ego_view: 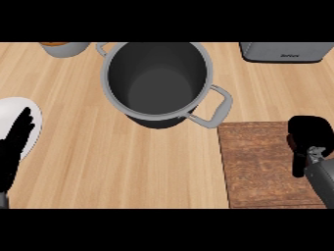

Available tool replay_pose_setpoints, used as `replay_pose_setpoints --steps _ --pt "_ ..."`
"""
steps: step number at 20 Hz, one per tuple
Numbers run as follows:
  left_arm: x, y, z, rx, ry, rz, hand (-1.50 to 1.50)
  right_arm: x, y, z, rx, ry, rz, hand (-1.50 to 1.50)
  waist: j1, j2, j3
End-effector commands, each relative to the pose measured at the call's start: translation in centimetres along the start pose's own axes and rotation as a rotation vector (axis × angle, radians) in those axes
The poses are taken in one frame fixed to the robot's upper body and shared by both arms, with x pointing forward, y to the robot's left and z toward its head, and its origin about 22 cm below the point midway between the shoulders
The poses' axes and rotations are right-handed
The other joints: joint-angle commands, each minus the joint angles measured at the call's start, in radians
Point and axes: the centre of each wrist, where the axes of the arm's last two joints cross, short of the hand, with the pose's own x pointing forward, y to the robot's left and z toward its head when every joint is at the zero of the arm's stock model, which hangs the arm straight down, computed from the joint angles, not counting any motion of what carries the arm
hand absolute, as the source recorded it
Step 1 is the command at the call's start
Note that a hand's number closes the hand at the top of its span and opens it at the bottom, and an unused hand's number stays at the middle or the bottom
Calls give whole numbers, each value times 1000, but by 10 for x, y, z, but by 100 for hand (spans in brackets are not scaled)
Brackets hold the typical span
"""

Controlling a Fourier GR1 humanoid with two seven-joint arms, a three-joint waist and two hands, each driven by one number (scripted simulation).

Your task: Pick the sweet potato from the cutting board and place it in the pot

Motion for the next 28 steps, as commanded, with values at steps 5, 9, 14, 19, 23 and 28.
replay_pose_setpoints --steps 5,9,14,19,23,28 --pt "-14 -26 5 -4 0 -8 0 1 13 5 1 -17 10 150 -5 6 8" --pt "6 -14 -4 -30 -25 -6 0 80 -1 61 -2 -712 137 150 50 9 9" --pt "16 -25 -10 -106 -63 -5 0 143 -12 141 -72 -1418 295 150 133 18 9" --pt "2 -9 -5 -12 -5 -9 0 116 -36 166 -322 -1748 314 150 19 4 10" --pt "-5 -19 2 -4 7 5 0 78 -61 174 -595 -1810 118 150 -16 3 10" --pt "-3 -1 -1 2 18 9 0 43 -108 175 -786 -1788 -181 150 -10 5 8"
